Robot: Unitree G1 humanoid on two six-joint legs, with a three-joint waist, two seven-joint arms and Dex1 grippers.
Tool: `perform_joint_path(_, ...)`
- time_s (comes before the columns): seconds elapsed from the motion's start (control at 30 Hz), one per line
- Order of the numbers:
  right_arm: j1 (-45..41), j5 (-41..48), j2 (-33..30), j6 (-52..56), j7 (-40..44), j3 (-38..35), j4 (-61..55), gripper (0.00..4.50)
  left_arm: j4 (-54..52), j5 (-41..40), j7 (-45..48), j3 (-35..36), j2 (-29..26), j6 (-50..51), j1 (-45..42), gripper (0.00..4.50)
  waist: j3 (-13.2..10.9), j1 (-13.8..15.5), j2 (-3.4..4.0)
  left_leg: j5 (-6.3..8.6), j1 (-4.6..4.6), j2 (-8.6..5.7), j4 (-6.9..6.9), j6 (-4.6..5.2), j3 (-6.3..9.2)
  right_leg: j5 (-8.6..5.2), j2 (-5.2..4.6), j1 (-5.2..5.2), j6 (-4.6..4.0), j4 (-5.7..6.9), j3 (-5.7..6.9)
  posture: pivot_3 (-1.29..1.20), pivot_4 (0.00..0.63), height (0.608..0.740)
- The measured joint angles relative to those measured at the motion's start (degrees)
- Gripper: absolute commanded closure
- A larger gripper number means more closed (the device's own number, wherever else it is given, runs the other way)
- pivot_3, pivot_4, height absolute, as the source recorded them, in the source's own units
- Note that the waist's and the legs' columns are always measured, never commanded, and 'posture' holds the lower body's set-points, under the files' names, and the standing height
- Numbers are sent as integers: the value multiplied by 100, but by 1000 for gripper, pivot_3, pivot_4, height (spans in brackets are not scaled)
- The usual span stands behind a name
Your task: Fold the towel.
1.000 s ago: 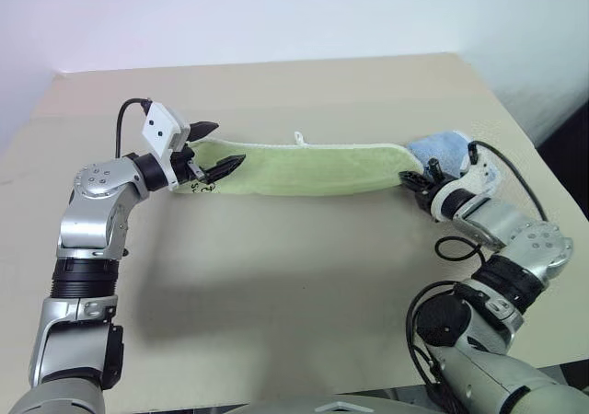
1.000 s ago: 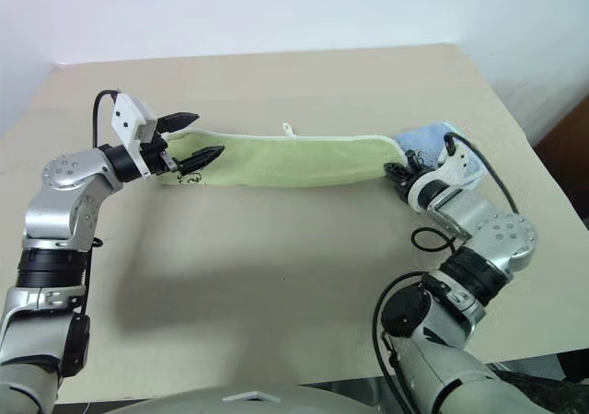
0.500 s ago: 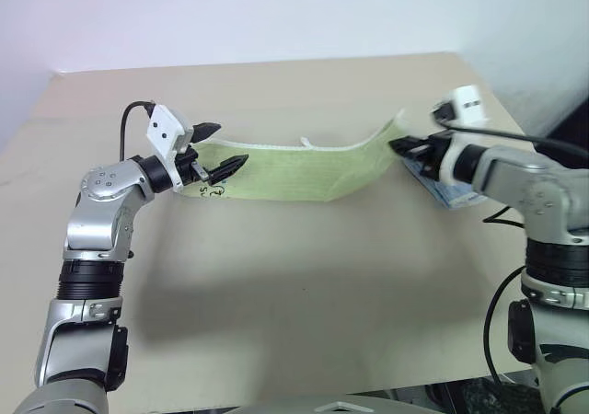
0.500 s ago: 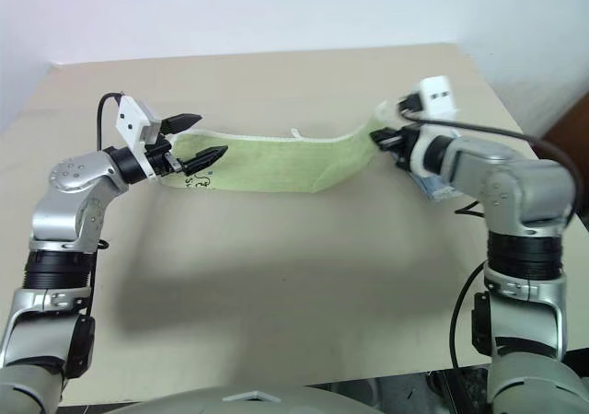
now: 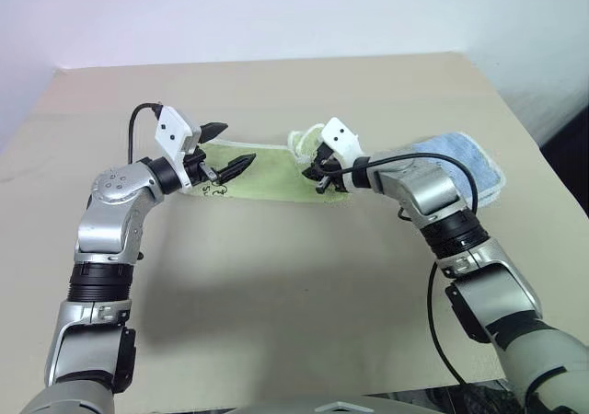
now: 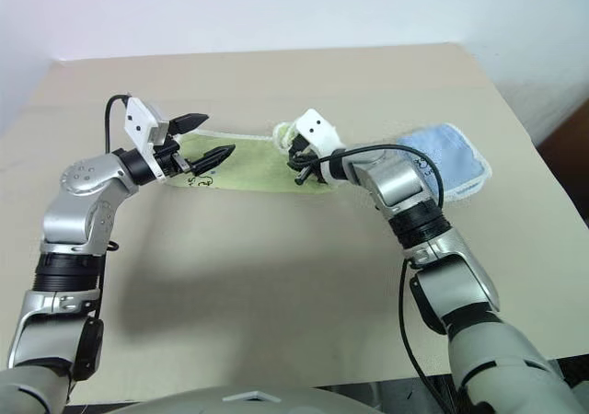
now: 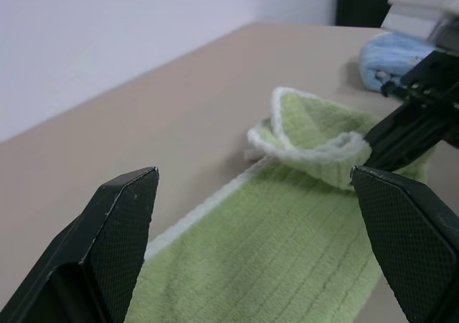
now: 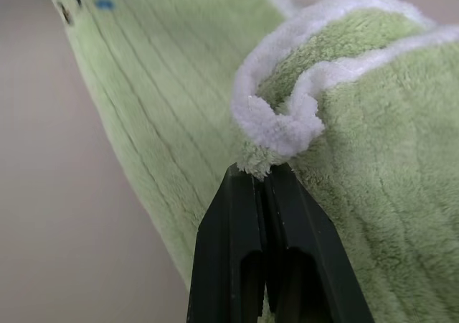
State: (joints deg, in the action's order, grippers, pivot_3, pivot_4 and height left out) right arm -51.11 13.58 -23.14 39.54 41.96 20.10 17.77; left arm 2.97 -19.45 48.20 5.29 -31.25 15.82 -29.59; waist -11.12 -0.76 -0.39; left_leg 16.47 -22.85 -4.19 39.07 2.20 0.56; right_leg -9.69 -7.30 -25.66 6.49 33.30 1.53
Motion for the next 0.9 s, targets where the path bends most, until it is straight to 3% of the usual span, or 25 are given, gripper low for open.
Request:
perform_joint_path(0.13,46,54,38,92,201,-172,-101,2865,-163,-28,-85,13,-3,117,172,0,0,4,0,-11,-58,1,3,-17,0,1,1,-76,-1,23,0,0,150,728)
perform_joint_path(0.37,323,329,7,420,201,-793,-917,490,-383,-181,-258,153,-10,300,309,0,0,4,-1,-10,-58,1,5,-14,0,1,1,-75,-1,25,0,0,150,728)
perform_joint_path(0.47,392,433,67,397,-97,-1233,-1096,490,-547,-320,-447,304,-7,532,444,0,0,5,0,-10,-57,1,5,-15,0,1,1,-76,-1,25,-1,0,150,728)
perform_joint_path(0.57,382,327,79,25,-452,-1605,-876,1160,-774,-536,-697,478,76,850,609,0,1,3,-2,-11,-55,1,5,-16,0,1,1,-73,-1,24,0,0,150,728)
perform_joint_path(0.63,378,158,148,-389,-537,-1611,-456,1834,-1002,-711,-949,605,196,1125,744,0,3,-2,-3,-11,-51,1,5,-16,0,1,2,-69,-1,24,-1,0,150,728)
perform_joint_path(0.9,626,-530,573,-1933,-351,-1112,1119,4459,-2236,-1568,-2490,1125,1000,2457,1394,0,3,-23,-3,-14,-48,1,9,-20,-2,1,2,-69,-1,43,-9,0,150,728)
